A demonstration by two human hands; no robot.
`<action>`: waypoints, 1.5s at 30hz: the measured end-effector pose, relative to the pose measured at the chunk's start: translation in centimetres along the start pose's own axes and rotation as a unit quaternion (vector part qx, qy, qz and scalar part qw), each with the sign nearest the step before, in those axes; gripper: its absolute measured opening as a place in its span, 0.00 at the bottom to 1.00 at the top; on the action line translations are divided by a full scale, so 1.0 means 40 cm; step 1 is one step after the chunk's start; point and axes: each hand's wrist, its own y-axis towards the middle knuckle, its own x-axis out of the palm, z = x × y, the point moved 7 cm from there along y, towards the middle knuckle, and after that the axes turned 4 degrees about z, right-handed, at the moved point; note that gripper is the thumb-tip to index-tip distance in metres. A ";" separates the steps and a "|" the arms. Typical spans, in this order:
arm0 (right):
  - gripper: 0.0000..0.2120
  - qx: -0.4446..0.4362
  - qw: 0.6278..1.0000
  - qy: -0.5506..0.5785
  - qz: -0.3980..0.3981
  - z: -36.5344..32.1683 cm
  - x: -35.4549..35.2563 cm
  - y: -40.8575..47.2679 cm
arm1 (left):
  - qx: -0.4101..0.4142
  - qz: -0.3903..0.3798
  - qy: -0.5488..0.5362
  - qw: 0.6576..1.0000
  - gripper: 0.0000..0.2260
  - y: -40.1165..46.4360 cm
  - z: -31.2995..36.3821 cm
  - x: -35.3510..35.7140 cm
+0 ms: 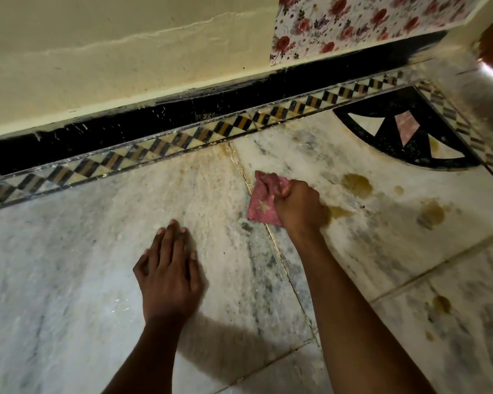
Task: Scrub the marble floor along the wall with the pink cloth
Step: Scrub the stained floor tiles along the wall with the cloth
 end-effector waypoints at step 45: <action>0.34 -0.243 0.940 -0.220 -0.097 0.229 0.044 -0.060 | 0.012 0.010 -0.005 1.000 0.27 -0.008 0.003 -0.009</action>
